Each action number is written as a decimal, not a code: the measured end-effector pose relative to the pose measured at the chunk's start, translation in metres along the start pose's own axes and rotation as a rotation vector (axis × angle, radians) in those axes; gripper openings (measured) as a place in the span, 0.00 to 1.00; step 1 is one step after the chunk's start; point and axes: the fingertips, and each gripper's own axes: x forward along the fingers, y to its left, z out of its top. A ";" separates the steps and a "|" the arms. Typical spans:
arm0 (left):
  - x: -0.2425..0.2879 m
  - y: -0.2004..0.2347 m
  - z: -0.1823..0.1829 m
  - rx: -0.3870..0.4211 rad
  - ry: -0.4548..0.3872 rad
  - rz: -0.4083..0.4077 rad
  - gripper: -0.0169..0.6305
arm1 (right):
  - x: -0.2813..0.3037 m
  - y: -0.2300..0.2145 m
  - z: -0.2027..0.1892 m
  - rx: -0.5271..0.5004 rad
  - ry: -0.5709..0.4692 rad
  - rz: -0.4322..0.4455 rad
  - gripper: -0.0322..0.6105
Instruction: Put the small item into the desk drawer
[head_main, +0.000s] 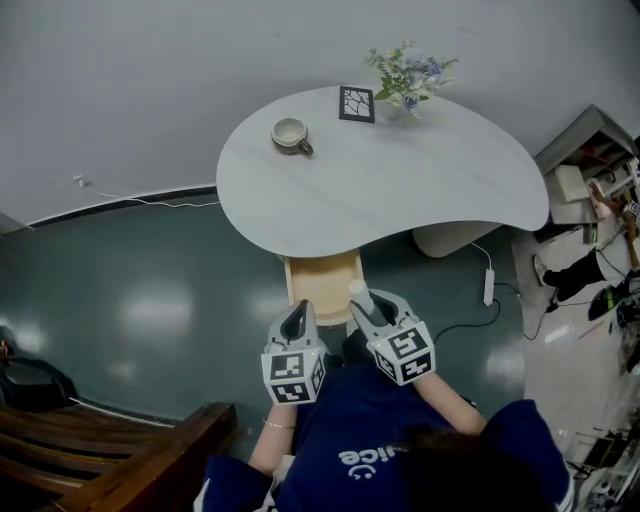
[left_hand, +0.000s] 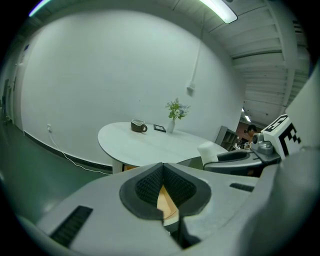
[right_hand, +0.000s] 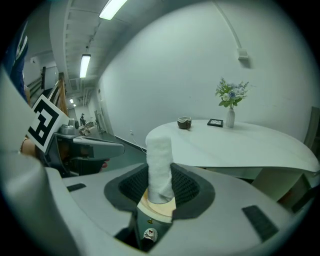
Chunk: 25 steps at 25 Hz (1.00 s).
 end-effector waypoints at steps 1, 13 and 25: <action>-0.001 0.000 0.002 -0.003 -0.004 0.005 0.03 | 0.001 0.000 0.001 -0.002 0.004 0.002 0.27; 0.005 0.022 0.022 -0.010 -0.049 0.113 0.03 | 0.033 -0.012 0.018 -0.043 0.044 0.074 0.27; 0.013 0.038 0.029 -0.021 -0.037 0.207 0.03 | 0.066 -0.016 0.014 -0.053 0.111 0.152 0.27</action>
